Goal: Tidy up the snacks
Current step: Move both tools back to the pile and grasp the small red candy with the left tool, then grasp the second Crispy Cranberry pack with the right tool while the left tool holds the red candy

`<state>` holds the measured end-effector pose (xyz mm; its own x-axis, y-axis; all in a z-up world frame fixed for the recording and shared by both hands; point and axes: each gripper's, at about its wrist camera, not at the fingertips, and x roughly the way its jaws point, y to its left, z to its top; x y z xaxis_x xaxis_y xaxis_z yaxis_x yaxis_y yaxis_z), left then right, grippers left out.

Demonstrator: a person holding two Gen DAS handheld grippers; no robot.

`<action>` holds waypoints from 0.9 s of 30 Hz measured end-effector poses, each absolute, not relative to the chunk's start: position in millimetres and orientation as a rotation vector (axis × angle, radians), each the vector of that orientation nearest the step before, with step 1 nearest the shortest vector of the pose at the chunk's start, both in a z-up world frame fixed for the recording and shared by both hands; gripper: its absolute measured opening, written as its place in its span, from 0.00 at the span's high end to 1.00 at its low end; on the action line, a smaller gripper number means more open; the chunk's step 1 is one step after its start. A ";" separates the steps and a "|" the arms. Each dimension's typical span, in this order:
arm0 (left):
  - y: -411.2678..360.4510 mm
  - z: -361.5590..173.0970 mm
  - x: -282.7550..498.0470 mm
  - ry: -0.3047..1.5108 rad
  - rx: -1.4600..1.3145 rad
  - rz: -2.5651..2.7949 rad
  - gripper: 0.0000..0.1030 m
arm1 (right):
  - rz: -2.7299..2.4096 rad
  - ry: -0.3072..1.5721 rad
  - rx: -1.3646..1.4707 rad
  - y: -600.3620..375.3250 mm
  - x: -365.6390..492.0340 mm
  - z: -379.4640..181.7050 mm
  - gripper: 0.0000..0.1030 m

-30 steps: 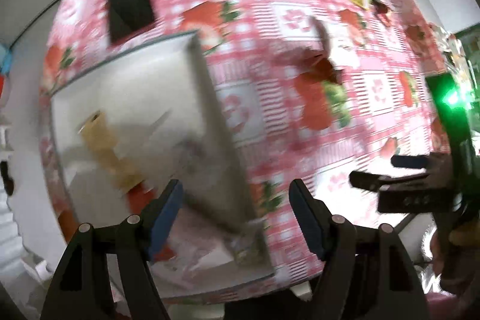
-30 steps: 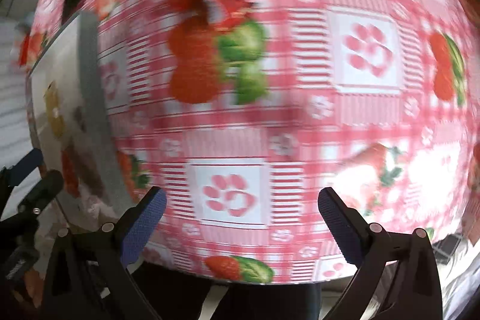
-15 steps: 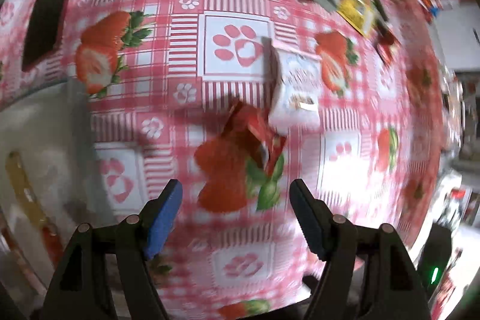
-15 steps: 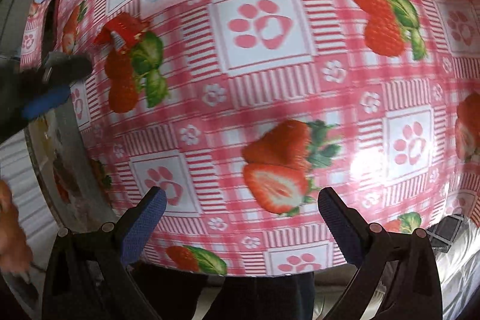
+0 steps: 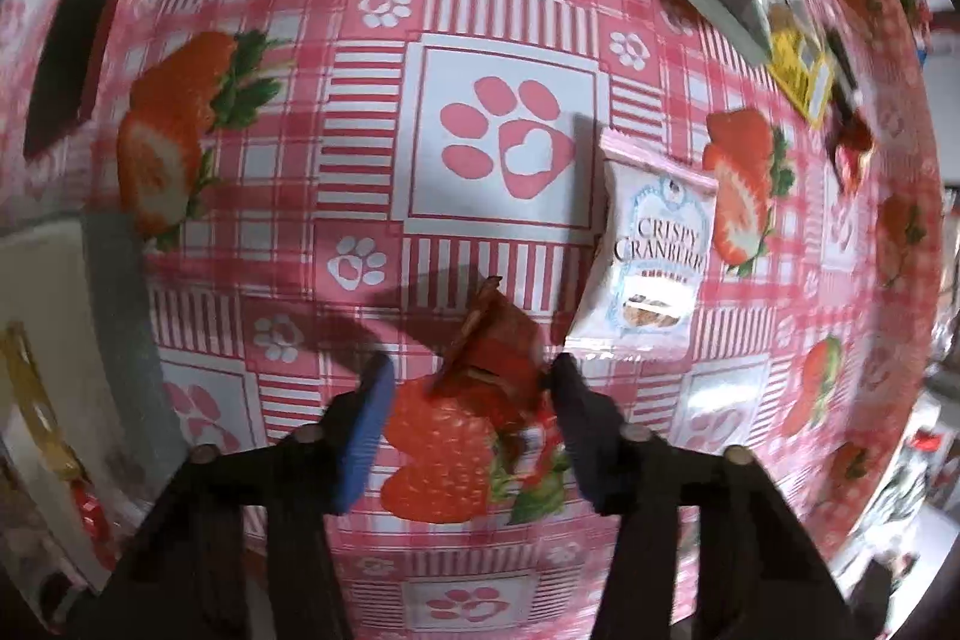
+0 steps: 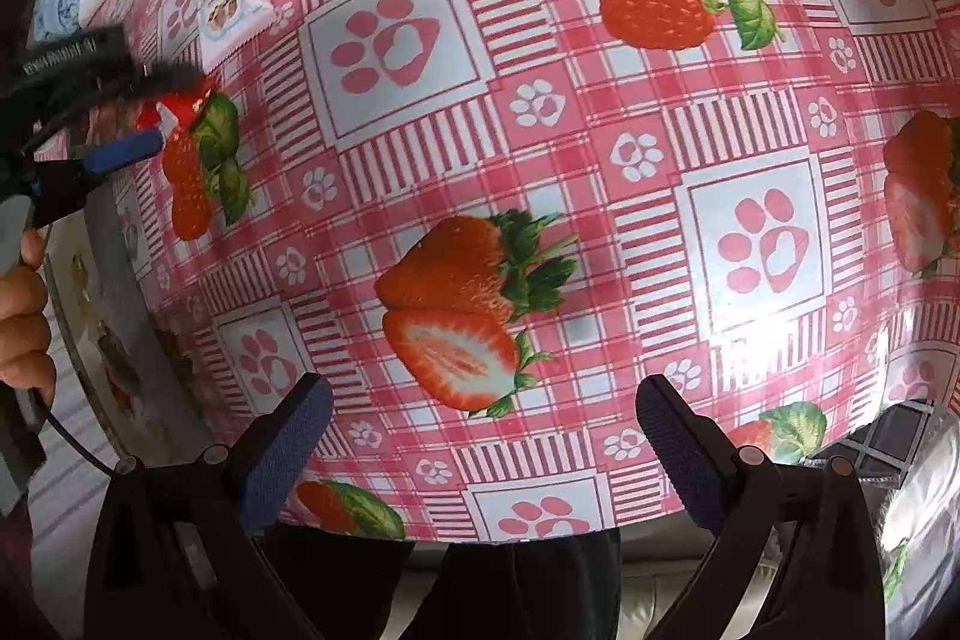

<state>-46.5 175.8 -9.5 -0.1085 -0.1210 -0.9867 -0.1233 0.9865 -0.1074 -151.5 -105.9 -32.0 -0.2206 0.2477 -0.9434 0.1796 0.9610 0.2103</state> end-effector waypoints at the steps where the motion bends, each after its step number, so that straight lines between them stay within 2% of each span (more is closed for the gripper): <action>1: 173.4 -8.8 -46.5 1.682 -0.167 -0.011 0.66 | 0.059 1.798 0.317 -105.2 -146.8 -30.7 0.01; 2: 171.6 -9.0 -46.9 1.688 -0.165 -0.033 0.74 | 0.054 1.788 0.318 -110.9 -144.5 -29.5 0.01; 15: 179.3 -5.7 -114.0 1.668 0.018 -0.087 0.73 | 0.106 1.692 0.250 -84.4 -41.6 -14.7 0.01; 27: 192.4 -6.8 -142.8 1.650 0.002 -0.072 0.72 | 0.133 1.630 0.078 -25.3 44.5 -32.5 0.02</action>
<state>-142.8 192.4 -6.8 -0.0805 -0.0417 -0.9959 0.0449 0.9980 -0.0454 44.5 -25.3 -32.5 -0.0644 0.1319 -0.9892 -0.0307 0.9905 0.1341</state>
